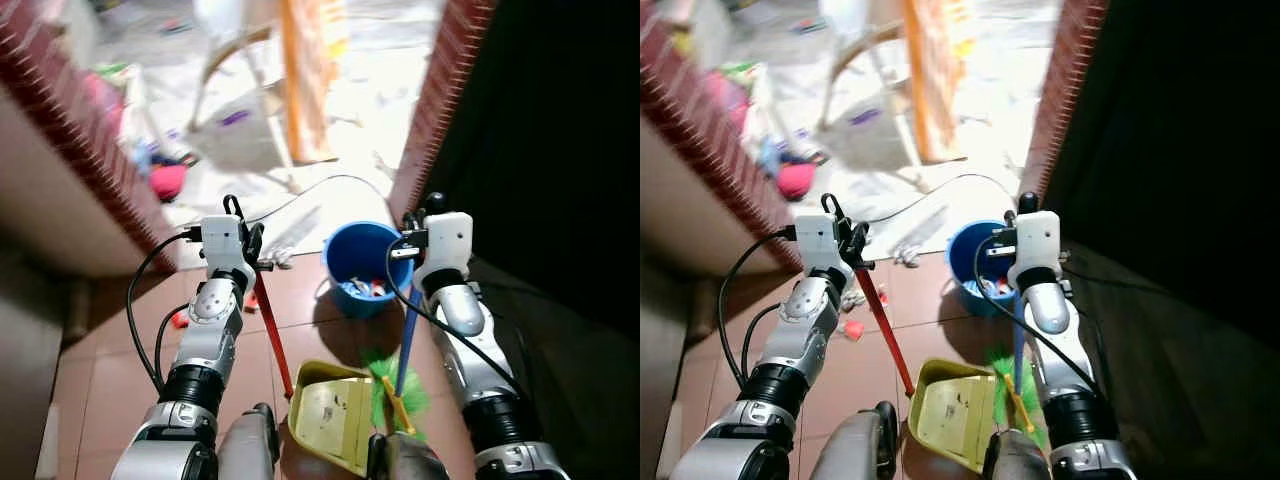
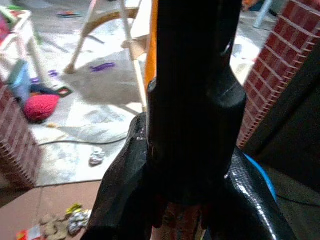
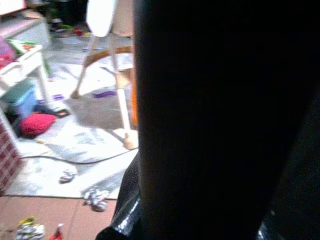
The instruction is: Sweep floor
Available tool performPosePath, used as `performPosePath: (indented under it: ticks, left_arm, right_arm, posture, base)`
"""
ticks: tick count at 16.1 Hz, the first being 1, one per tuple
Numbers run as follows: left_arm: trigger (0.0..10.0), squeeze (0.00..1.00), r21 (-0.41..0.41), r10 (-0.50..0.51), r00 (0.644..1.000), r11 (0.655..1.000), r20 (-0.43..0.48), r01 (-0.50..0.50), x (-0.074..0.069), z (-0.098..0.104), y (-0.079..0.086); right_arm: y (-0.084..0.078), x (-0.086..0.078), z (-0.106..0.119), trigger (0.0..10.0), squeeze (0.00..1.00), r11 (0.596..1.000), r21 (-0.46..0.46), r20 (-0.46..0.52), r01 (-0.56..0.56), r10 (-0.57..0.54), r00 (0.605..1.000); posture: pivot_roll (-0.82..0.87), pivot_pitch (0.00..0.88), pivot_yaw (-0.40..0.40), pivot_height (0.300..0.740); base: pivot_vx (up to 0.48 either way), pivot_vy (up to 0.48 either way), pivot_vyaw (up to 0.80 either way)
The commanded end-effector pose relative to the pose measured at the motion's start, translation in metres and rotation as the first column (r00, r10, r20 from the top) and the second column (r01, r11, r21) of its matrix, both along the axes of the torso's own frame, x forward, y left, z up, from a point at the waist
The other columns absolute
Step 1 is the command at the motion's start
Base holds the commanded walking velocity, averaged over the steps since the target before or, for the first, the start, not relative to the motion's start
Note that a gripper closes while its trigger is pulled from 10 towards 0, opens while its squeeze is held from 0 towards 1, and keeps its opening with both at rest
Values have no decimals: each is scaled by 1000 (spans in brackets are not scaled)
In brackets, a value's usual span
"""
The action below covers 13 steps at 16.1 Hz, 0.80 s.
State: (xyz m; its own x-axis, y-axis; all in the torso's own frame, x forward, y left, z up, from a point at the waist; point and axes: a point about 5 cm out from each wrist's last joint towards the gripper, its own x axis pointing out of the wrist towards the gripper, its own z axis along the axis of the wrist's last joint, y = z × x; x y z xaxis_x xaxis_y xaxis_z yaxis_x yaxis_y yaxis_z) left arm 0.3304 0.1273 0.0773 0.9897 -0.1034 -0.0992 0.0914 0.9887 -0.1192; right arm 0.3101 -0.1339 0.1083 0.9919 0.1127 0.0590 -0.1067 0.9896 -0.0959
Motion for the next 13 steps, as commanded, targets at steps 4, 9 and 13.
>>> performPosePath:
  ticks: [4,9,13]
  left_arm:
    - [10000,0,10,-21,996,1000,-85,22,-5,-16,-2]
    - [10000,0,87,9,999,996,-43,-5,-14,-16,9]
    - [10000,0,227,-15,999,974,35,6,-23,-7,20]
  right_arm:
    - [11,4,16,10000,0,999,33,69,-38,36,997]
    - [2,0,14,10000,0,999,47,68,1,-5,998]
    - [-11,-5,6,10000,0,992,88,40,86,-90,995]
  posture:
    - [-70,135,46,740]
    - [-84,96,69,740]
    - [-32,36,64,740]
  base:
    - [0,0,781]
    - [0,0,774]
    - [0,0,123]
